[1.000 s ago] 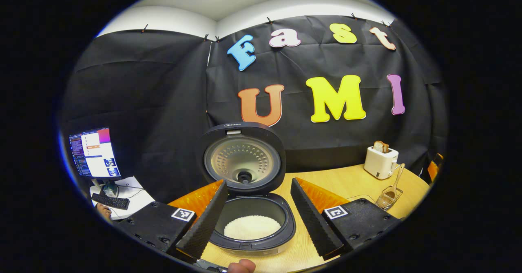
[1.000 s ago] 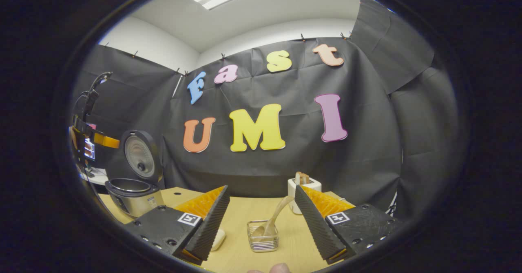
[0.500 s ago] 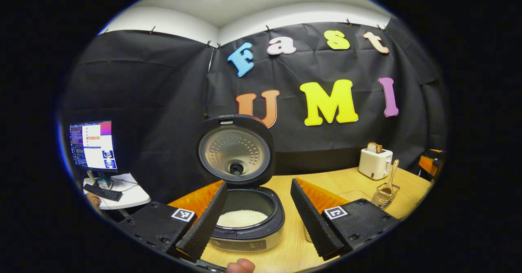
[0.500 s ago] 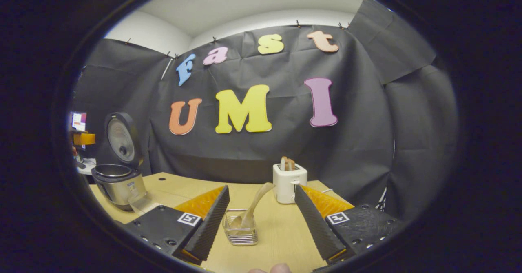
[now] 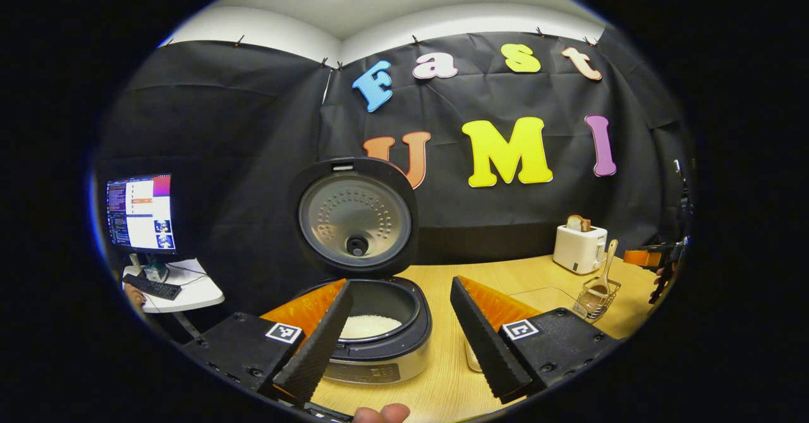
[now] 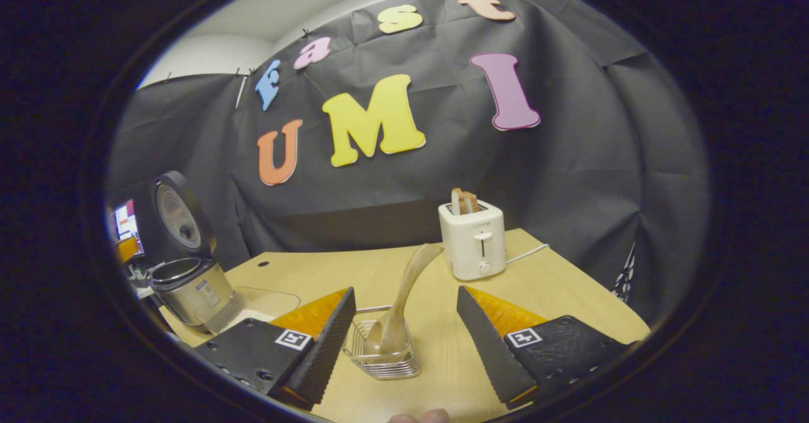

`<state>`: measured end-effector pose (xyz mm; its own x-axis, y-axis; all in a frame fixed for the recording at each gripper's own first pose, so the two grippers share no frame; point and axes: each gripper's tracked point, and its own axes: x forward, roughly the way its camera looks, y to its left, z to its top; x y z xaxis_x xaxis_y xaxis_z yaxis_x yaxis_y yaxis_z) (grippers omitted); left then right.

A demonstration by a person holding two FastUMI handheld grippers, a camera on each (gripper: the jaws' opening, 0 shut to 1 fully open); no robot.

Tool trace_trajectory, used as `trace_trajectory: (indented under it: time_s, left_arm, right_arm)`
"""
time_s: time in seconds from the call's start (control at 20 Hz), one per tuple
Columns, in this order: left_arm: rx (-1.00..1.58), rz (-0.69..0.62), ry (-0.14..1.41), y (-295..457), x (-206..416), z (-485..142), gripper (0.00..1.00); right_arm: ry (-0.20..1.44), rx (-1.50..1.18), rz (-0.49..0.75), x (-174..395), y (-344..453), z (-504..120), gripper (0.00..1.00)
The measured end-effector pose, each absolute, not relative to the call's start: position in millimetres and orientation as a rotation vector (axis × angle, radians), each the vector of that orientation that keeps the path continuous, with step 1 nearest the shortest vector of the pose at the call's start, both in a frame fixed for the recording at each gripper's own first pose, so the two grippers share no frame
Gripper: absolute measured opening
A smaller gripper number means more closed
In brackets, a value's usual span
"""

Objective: Close the left gripper, press the button to open the rice cooker; take a wooden spoon from the chopstick holder with the right hand, scoop a spoonful of rice and pour it into the rice cooker, then put the wooden spoon back into the chopstick holder.

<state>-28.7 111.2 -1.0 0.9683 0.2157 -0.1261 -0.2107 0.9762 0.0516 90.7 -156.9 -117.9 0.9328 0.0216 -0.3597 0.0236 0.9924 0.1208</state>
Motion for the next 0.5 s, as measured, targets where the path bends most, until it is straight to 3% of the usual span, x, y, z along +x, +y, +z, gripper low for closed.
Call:
trace_trajectory:
  time_s: [0.2, 0.5]
  left_arm:
    - [0.057, 0.250, 0.162, 125, -33, -9, 0.99]
    - [0.046, 0.264, 0.189, 129, -36, -17, 1.00]
  right_arm:
    - [0.417, 0.131, 0.018, 119, -157, -135, 0.96]
    - [0.465, 0.172, 0.065, 160, -146, -156, 0.92]
